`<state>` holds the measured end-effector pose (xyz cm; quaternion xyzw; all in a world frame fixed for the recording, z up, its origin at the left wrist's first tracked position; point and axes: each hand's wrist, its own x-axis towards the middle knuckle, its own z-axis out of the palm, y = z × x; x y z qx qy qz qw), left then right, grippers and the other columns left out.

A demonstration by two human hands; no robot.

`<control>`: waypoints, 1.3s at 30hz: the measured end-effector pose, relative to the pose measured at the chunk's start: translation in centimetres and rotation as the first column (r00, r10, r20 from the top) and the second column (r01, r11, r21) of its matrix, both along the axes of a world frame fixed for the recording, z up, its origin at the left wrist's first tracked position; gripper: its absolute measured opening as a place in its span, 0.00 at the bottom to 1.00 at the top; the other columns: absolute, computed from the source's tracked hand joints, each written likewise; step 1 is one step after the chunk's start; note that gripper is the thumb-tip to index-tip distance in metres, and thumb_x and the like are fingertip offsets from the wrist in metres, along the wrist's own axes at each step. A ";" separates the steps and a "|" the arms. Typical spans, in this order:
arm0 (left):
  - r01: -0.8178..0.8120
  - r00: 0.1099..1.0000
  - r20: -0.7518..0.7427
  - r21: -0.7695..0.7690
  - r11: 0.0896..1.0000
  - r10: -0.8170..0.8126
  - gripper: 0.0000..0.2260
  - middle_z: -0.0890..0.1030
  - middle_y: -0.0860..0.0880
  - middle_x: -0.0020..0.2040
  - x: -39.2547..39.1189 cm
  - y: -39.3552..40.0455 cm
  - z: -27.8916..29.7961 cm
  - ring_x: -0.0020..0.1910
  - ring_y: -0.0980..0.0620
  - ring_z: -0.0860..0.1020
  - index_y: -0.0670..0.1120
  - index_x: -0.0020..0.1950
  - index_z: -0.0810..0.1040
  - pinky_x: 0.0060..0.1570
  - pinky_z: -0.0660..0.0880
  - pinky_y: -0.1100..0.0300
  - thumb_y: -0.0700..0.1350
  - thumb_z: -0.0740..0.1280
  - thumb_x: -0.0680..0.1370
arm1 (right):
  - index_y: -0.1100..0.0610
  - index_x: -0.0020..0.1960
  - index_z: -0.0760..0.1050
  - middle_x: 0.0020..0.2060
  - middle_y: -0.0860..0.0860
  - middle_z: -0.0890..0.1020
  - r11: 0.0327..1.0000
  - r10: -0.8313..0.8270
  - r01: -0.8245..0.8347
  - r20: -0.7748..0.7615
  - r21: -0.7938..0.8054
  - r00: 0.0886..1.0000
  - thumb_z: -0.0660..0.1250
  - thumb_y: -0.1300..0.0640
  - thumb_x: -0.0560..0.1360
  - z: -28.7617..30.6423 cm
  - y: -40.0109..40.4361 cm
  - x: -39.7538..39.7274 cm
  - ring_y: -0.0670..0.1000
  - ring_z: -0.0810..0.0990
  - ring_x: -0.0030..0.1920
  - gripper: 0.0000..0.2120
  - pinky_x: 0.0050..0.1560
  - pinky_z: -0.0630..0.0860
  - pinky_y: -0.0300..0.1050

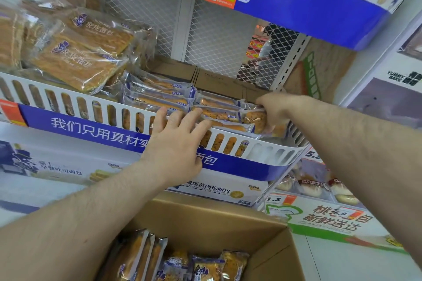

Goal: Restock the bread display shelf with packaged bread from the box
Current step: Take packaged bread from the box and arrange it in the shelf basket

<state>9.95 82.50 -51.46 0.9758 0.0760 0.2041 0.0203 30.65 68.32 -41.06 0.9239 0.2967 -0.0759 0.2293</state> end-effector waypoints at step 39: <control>0.561 0.683 -0.564 -0.002 0.828 -0.464 0.21 0.77 0.50 0.66 -6.8 -5.6 -9.2 0.66 0.49 0.73 0.50 0.69 0.70 0.69 0.63 0.47 0.51 0.63 0.76 | 0.51 0.38 0.74 0.38 0.47 0.79 0.790 -0.142 0.367 -0.437 0.491 0.888 0.67 0.53 0.73 -21.5 -7.8 -19.5 0.51 0.79 0.43 0.06 0.44 0.76 0.45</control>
